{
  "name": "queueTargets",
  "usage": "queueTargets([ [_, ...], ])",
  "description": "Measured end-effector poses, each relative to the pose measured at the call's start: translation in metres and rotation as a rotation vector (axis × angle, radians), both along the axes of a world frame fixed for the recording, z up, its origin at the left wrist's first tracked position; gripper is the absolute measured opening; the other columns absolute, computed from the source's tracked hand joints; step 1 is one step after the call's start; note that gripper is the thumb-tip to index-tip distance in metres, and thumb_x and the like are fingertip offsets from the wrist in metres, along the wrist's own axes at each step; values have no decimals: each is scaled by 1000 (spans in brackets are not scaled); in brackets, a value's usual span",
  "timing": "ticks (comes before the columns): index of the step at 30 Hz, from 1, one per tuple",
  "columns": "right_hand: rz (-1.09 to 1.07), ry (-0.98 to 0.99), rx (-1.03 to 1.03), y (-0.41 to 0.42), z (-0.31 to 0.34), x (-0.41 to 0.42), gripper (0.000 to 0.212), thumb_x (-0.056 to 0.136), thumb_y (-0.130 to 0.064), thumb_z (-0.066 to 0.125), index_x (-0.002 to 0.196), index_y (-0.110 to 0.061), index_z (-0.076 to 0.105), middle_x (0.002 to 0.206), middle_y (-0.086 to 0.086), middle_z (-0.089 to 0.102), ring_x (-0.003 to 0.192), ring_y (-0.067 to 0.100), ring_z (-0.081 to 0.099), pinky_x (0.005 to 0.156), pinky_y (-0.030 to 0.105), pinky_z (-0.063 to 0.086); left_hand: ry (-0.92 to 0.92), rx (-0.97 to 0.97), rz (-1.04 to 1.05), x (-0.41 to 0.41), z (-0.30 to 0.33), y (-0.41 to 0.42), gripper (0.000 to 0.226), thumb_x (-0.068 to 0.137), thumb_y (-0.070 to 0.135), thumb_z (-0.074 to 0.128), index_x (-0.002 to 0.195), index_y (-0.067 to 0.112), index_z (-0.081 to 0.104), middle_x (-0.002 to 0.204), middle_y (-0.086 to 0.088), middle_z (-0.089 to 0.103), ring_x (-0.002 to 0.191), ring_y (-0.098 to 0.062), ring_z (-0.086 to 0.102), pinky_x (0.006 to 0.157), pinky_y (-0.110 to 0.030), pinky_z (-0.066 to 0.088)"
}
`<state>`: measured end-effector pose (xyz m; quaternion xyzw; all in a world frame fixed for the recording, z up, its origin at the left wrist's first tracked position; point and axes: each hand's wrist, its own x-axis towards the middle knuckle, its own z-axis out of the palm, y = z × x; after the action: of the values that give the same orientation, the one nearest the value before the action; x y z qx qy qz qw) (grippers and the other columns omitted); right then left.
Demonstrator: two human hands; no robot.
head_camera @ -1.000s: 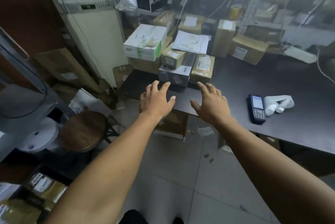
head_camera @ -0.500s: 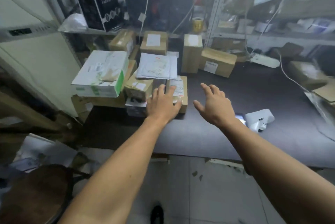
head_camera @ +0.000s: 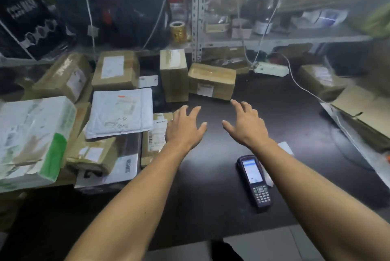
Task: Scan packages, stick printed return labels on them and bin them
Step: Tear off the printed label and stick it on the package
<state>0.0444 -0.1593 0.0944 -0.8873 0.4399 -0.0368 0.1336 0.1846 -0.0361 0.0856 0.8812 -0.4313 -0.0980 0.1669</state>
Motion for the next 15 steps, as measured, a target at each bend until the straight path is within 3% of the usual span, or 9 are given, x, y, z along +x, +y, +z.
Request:
queueTargets([
  [15, 176, 48, 60, -214, -59, 103, 87, 86, -55, 64, 153, -29, 16, 161, 13, 8, 145, 36, 14, 110, 53, 35, 107, 178, 123, 43, -70, -163, 63, 97, 51, 46, 154, 34, 25, 160, -5, 23, 147, -25, 19, 111, -47, 33],
])
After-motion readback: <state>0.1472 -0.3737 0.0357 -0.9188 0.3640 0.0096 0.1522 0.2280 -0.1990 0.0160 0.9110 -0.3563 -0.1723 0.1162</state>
